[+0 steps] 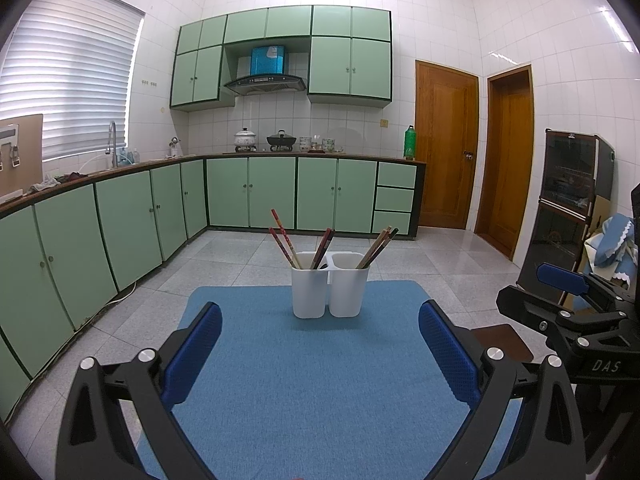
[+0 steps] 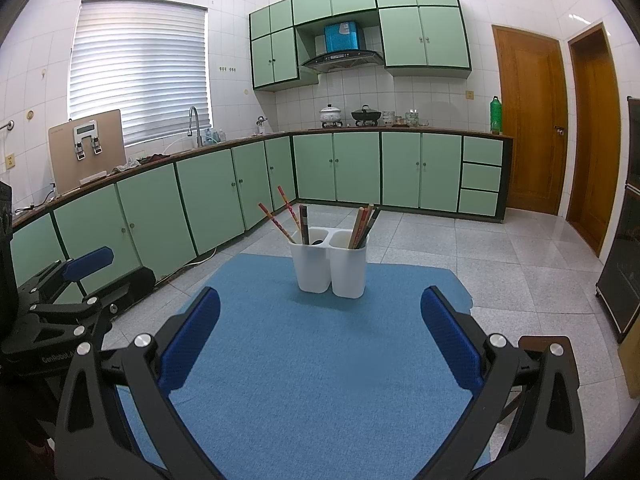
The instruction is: Organize utensils
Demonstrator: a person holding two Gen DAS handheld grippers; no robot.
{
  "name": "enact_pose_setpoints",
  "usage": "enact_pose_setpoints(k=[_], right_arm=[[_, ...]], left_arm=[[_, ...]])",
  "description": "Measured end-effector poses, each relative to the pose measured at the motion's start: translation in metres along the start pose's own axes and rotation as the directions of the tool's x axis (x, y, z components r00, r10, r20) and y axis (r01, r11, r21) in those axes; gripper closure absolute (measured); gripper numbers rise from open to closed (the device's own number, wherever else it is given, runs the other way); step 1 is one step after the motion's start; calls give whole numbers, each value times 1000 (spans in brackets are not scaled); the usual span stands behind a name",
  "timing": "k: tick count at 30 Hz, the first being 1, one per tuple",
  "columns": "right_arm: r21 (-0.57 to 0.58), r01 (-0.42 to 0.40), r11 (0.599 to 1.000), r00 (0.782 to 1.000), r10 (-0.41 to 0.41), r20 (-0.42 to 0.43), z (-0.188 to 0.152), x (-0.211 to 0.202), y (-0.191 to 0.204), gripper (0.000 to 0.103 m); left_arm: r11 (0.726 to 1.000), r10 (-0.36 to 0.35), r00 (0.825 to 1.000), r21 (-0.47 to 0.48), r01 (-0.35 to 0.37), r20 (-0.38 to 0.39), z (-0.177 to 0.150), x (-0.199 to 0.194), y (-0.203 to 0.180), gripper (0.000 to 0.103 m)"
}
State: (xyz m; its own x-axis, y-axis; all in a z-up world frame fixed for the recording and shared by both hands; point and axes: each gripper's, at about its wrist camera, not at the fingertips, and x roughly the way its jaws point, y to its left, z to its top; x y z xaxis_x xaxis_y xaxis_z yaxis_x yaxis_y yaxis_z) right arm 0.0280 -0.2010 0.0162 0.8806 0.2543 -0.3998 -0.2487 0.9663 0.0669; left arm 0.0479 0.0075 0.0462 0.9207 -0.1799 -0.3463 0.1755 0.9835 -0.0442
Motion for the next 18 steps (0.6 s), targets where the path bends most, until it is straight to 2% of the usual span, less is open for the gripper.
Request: enact_pose_setpoints(k=[18], right_arm=[[0, -1, 1000, 1000, 1, -1, 0, 0, 1, 6]], left_arm=[[1000, -1, 1000, 1, 1, -1, 1, 0, 0, 6]])
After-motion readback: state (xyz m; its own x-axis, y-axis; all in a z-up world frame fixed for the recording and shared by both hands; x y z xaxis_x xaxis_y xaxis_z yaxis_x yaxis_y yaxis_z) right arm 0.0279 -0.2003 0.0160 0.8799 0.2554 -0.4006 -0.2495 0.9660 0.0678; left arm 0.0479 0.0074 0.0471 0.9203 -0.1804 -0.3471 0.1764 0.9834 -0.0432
